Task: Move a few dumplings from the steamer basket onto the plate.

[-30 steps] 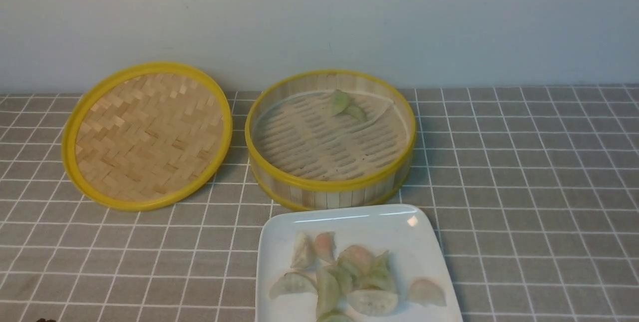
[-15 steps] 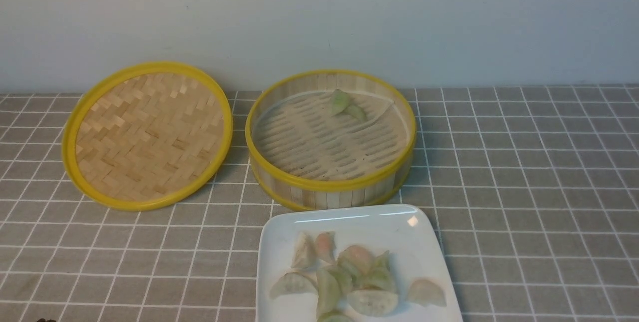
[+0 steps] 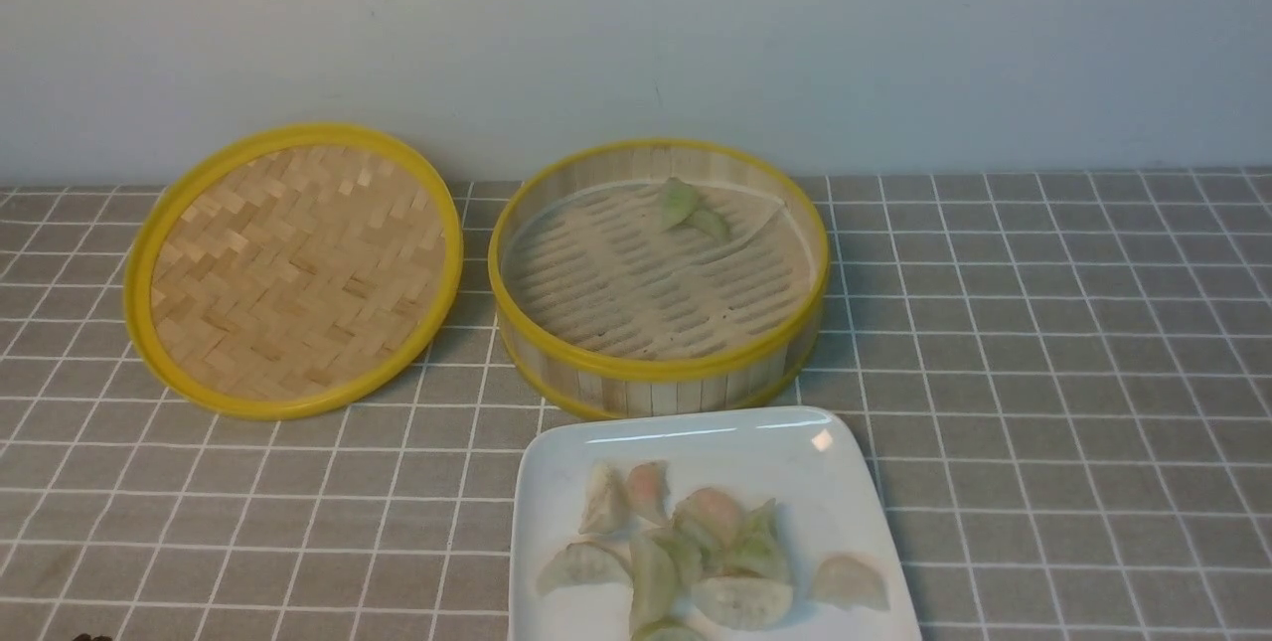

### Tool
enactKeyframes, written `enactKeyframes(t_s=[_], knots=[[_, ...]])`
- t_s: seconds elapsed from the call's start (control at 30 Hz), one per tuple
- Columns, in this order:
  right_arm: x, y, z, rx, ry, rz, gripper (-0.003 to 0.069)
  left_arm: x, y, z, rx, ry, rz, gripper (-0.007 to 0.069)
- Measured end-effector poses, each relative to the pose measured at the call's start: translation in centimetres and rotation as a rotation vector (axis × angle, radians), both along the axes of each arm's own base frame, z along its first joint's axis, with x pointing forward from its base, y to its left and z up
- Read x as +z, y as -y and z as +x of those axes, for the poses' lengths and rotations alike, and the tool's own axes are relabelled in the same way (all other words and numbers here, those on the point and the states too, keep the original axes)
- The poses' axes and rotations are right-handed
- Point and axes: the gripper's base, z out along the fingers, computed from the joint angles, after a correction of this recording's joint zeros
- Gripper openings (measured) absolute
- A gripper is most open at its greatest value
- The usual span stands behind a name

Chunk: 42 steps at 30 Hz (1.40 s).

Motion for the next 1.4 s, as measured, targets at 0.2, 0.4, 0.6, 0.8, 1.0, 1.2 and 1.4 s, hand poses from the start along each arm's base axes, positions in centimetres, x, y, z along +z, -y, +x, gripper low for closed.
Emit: enactKeyframes(t_s=[0.2, 0.4, 0.6, 0.8, 1.0, 1.2, 1.4], knots=[[-1.1, -0.8, 0.5, 0.02, -0.008, -0.066, -0.0015, 0.0, 0.0, 0.0, 0.0, 0.0, 0.001, -0.0005], [-2.7, -1.6, 1.4, 0.044, -0.057, -0.111, -0.0015, 0.0, 0.0, 0.0, 0.0, 0.0, 0.001, -0.0005], [-7.3, -2.9, 3.6, -0.021, -0.213, -0.195, -0.0015, 0.0, 0.0, 0.0, 0.0, 0.0, 0.001, -0.0005], [-12.8, -2.7, 5.9, -0.335, -0.419, -0.219, -0.0015, 0.0, 0.0, 0.0, -0.001, 0.0, 0.002, -0.0005], [-19.0, -1.8, 7.0, -0.509, -0.626, -0.259, -0.0015, 0.0, 0.0, 0.0, -0.001, 0.0, 0.003, -0.0005], [-19.4, -1.8, 7.1, -0.521, -0.638, -0.27, -0.0015, 0.0, 0.0, 0.0, -0.001, 0.001, 0.003, -0.0005], [-19.4, -1.9, 7.1, -0.501, -0.634, -0.277, -0.0015, 0.0, 0.0, 0.0, -0.001, 0.001, 0.002, -0.0005]])
